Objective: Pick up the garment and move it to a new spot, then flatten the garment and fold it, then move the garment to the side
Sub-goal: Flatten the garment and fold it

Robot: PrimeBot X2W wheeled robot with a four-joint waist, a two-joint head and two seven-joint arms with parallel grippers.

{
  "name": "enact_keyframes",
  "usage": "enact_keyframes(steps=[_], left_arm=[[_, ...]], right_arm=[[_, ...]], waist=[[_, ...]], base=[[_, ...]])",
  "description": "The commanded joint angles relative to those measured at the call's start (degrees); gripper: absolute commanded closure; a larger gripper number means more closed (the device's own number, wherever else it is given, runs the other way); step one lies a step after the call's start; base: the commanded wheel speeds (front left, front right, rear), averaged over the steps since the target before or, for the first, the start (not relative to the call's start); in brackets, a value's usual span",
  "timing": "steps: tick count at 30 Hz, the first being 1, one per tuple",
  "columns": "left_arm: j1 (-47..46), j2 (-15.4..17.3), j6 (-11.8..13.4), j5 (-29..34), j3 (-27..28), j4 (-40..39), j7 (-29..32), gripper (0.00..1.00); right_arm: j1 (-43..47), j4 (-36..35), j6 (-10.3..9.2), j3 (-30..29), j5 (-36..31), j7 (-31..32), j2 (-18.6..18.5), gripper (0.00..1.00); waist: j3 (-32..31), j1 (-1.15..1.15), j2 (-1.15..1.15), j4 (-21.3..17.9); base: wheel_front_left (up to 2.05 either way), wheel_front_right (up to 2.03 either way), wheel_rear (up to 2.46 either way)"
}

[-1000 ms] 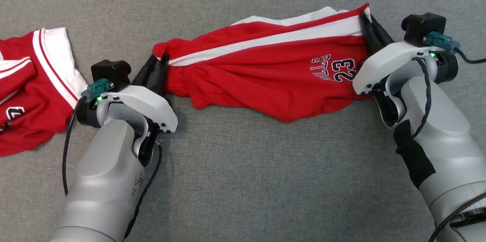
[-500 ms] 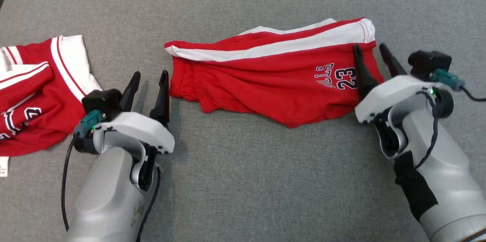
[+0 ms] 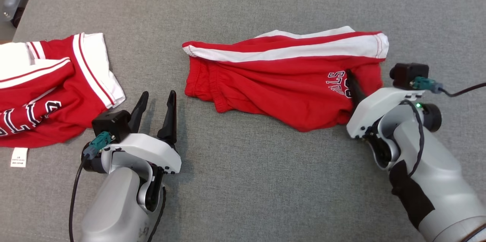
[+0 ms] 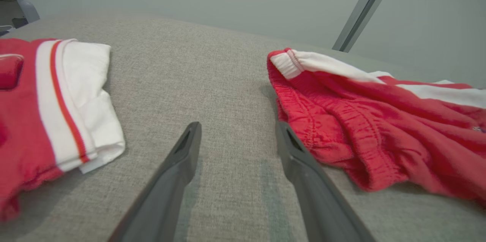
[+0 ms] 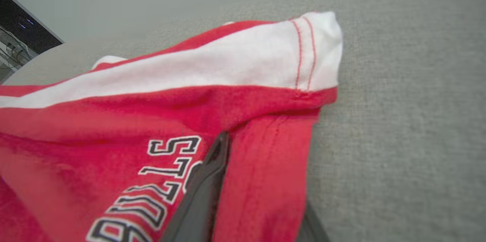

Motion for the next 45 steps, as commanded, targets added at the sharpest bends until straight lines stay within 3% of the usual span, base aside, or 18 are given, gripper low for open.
enact_keyframes(steps=[1,10,23,33,40,41,42,45], left_arm=[[0.72,0.29,0.30,0.12,0.13,-0.16,-0.27,0.00],[7.08,0.28,0.66,1.14,1.90,0.00,-0.27,0.00],[14.18,0.27,0.83,1.13,2.76,-0.79,-0.27,0.00],[13.44,0.27,1.30,-0.80,-0.11,-1.14,-0.27,0.00],[13.39,0.27,1.77,-1.68,-2.03,-0.41,-0.27,0.00],[13.32,0.25,1.82,-1.53,-2.14,-0.33,-0.27,0.00],[13.26,0.24,1.79,-1.32,-2.23,-0.31,-0.27,0.00],[13.03,0.25,2.17,-0.92,-1.78,-0.36,-0.27,0.00]], right_arm=[[4.04,1.69,0.42,1.17,1.14,1.08,1.53,1.00],[6.12,1.81,0.23,0.80,6.69,-4.97,-1.92,1.00],[8.44,-3.52,0.24,3.95,10.01,-5.86,-6.66,1.00],[3.68,-13.52,0.24,13.75,10.19,-2.43,-2.46,1.00],[1.47,-10.69,0.24,19.02,10.40,-0.94,1.29,1.00],[1.42,-9.82,0.24,19.30,10.82,-1.20,1.58,0.61],[1.38,-8.92,0.24,19.64,11.09,-1.53,1.82,0.02],[0.45,-7.89,0.24,20.08,11.78,-4.01,2.16,0.00]], waist=[[-0.66,0.00,0.00,-0.16],[-6.78,0.00,0.00,-2.63],[-11.99,0.00,0.00,-4.53],[-11.96,0.00,0.00,-1.03],[-11.62,0.00,0.00,4.21],[-11.58,0.00,0.00,4.75],[-11.54,0.00,0.00,5.11],[-11.53,0.00,0.00,5.60]], base=[[0.00,0.00,0.00],[0.00,0.00,0.00],[0.00,0.00,0.00],[0.00,0.00,0.00],[0.00,0.00,0.00],[0.00,0.00,0.00],[0.00,0.00,0.00],[0.00,0.00,0.00]])
